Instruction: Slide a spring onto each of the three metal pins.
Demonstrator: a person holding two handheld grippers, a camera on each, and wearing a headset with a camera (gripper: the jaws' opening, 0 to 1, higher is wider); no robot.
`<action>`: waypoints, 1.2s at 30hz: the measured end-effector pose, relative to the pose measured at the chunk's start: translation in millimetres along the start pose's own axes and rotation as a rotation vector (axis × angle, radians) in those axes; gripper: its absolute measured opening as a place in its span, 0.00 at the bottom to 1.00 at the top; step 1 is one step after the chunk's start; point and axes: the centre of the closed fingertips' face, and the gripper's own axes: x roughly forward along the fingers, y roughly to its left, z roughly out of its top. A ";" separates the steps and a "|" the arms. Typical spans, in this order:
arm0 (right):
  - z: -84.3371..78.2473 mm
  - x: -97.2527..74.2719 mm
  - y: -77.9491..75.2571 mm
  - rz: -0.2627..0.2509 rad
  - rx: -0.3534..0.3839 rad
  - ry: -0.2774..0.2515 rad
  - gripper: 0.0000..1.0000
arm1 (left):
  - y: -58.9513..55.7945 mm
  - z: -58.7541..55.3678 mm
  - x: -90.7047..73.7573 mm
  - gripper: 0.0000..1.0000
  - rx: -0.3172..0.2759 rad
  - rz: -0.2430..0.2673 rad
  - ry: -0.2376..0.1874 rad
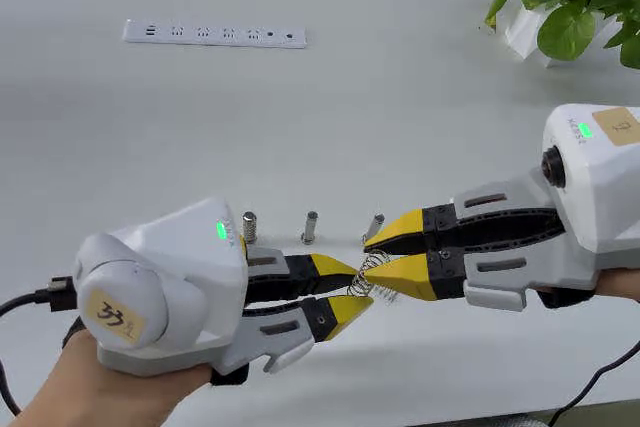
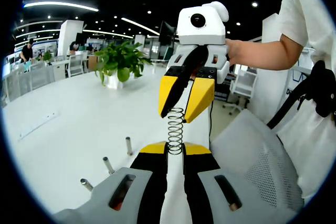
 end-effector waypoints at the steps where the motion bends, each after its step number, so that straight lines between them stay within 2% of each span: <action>1: 0.7 -0.4 0.5 0.005 -0.003 0.004 0.10 | 0.3 -0.3 0.0 0.06 0.002 0.001 0.001; 3: 0.9 -2.1 0.6 0.018 -0.014 0.032 0.13 | 0.7 -1.7 0.2 0.06 0.006 0.001 0.008; 8: -5.2 -4.7 -2.4 0.056 -0.099 0.154 0.19 | 0.3 -3.6 1.2 0.06 0.017 0.000 0.019; 11: -8.6 -1.4 -0.7 0.101 -0.146 0.227 0.21 | 0.1 -4.8 2.1 0.06 0.017 -0.001 0.025; 14: -16.0 2.2 -0.1 0.152 -0.233 0.330 0.21 | -0.5 -7.3 2.9 0.06 0.021 -0.002 0.034; 17: -19.6 4.3 -0.8 0.193 -0.283 0.389 0.21 | -0.7 -9.2 3.5 0.06 0.026 -0.003 0.042; 23: -21.6 9.7 1.3 0.256 -0.337 0.460 0.19 | -2.1 -12.1 5.2 0.06 0.041 -0.006 0.058; 27: -29.9 10.0 1.9 0.298 -0.370 0.520 0.16 | -2.5 -12.0 6.3 0.06 0.041 -0.008 0.056; 29: -33.4 10.1 0.9 0.305 -0.384 0.544 0.15 | -2.6 -11.7 6.6 0.06 0.041 -0.009 0.054; 36: -39.1 11.6 4.0 0.326 -0.389 0.579 0.12 | -1.8 -11.4 7.2 0.06 0.038 -0.011 0.051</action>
